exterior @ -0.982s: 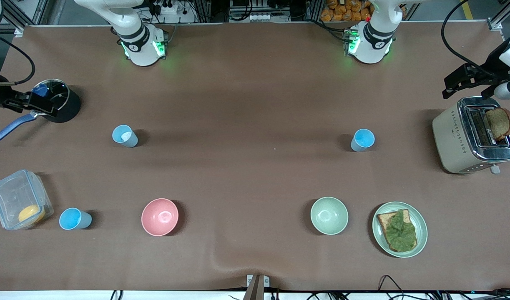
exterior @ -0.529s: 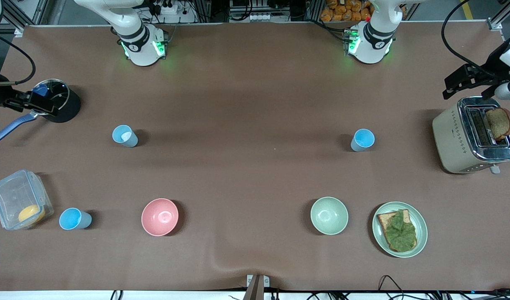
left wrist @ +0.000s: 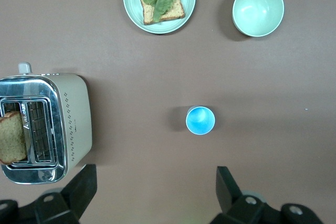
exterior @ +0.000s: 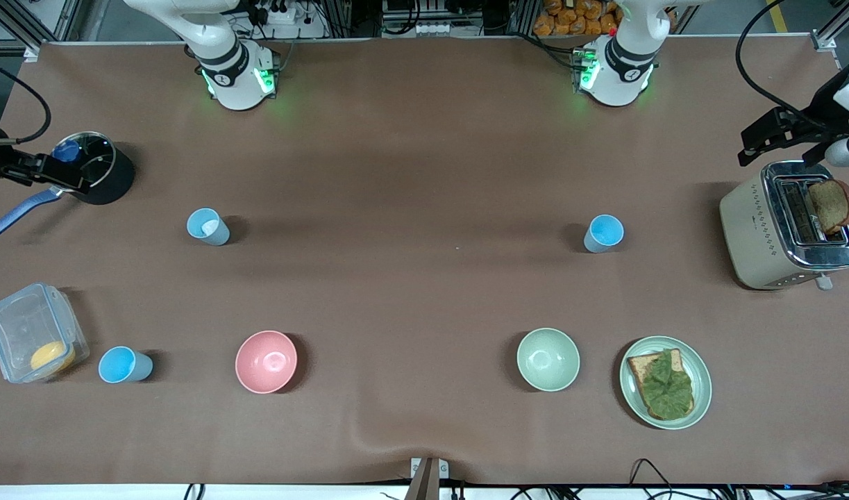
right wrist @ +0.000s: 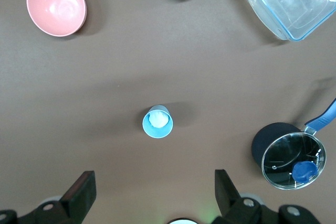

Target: Stack blue cups with both arms

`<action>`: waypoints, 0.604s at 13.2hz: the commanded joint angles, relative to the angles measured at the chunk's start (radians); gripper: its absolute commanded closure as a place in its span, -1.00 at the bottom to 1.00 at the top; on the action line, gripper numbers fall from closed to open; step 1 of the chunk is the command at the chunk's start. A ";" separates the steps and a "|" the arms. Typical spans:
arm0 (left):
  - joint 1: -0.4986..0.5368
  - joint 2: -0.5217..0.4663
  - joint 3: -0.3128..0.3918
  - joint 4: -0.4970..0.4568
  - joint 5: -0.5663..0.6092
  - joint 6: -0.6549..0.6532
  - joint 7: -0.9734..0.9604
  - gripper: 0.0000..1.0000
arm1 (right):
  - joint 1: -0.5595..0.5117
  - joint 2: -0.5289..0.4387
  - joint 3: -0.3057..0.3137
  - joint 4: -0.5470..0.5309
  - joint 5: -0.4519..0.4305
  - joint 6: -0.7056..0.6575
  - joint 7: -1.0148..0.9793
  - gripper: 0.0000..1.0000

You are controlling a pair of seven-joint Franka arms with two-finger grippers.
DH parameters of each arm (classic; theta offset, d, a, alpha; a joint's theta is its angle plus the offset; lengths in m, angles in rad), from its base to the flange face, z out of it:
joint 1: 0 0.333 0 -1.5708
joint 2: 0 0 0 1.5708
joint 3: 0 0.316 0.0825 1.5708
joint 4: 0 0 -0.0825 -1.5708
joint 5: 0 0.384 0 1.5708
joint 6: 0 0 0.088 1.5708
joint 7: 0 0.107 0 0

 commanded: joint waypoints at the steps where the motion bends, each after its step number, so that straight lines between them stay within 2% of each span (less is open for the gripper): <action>1: 0.008 -0.005 -0.001 -0.003 -0.010 0.009 0.012 -1.00 | -0.021 0.011 0.020 0.017 -0.009 -0.013 0.016 -1.00; 8: 0.008 -0.005 0.004 -0.005 -0.008 0.009 0.012 -1.00 | -0.021 0.040 0.020 0.017 -0.009 -0.013 -0.004 -1.00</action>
